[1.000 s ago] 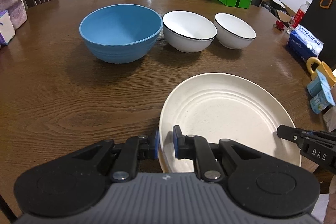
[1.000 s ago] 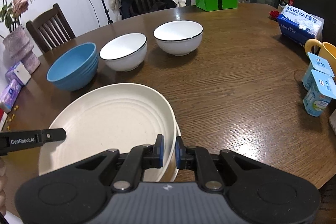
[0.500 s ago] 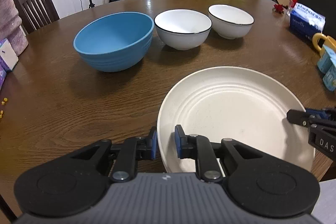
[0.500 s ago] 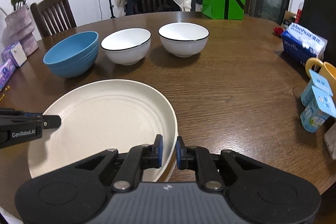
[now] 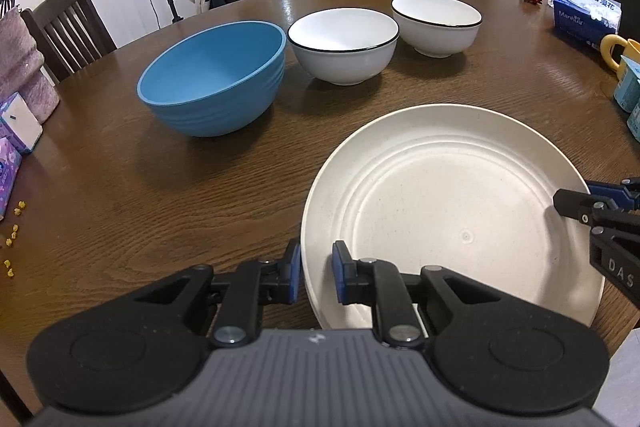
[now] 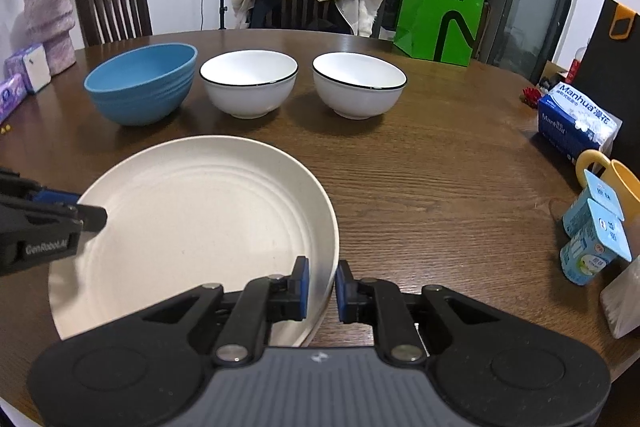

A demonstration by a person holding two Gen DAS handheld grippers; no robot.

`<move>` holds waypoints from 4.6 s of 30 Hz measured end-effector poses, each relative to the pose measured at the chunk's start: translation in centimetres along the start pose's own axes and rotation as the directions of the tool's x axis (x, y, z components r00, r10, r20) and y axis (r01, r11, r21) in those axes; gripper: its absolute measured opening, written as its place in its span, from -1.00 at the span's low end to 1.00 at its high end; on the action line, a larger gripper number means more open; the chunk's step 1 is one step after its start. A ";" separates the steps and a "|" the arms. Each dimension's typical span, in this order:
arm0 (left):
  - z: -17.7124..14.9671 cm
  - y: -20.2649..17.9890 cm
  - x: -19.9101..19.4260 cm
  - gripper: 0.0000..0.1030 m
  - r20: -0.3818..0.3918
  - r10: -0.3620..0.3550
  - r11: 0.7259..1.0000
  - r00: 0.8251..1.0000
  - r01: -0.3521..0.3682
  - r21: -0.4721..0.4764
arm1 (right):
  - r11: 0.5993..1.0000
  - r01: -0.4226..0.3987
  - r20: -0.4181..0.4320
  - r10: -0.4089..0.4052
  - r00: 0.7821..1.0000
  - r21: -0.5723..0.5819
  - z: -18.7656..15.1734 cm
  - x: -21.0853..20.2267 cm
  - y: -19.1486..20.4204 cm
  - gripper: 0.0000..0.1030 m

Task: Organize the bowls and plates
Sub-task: 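Open both grippers to release the plate on the stack, then pull both grippers back and move them toward the blue bowl, then close both grippers on the rim of the blue bowl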

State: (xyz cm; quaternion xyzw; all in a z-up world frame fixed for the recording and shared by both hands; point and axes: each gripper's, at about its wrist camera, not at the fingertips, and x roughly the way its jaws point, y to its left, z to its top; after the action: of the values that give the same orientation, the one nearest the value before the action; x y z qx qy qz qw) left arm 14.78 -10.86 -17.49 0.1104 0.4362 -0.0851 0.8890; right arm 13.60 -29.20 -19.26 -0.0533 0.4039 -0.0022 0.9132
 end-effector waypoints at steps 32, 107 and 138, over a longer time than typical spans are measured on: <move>2.0 2.6 -6.0 1.00 0.107 -0.072 0.985 0.992 0.087 -0.149 | 0.980 -0.122 -0.010 0.125 0.992 0.155 1.4 -4.2 -3.0 0.78; 11.2 17.6 -8.8 1.00 0.225 -0.115 0.952 0.968 0.172 -0.254 | 0.955 -0.118 -0.084 0.146 0.986 0.272 11.4 -7.3 3.3 1.00; 14.3 22.2 5.6 0.96 0.002 -0.127 0.959 0.992 0.123 -0.254 | 0.938 -0.135 -0.166 0.196 0.966 0.320 18.5 6.6 9.5 0.60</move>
State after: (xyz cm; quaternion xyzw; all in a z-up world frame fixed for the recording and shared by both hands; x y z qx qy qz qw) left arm 34.46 6.32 -10.73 -0.0316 0.4558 -0.0837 0.8856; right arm 31.32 -18.33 -12.75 0.1238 0.4894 0.0072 0.8632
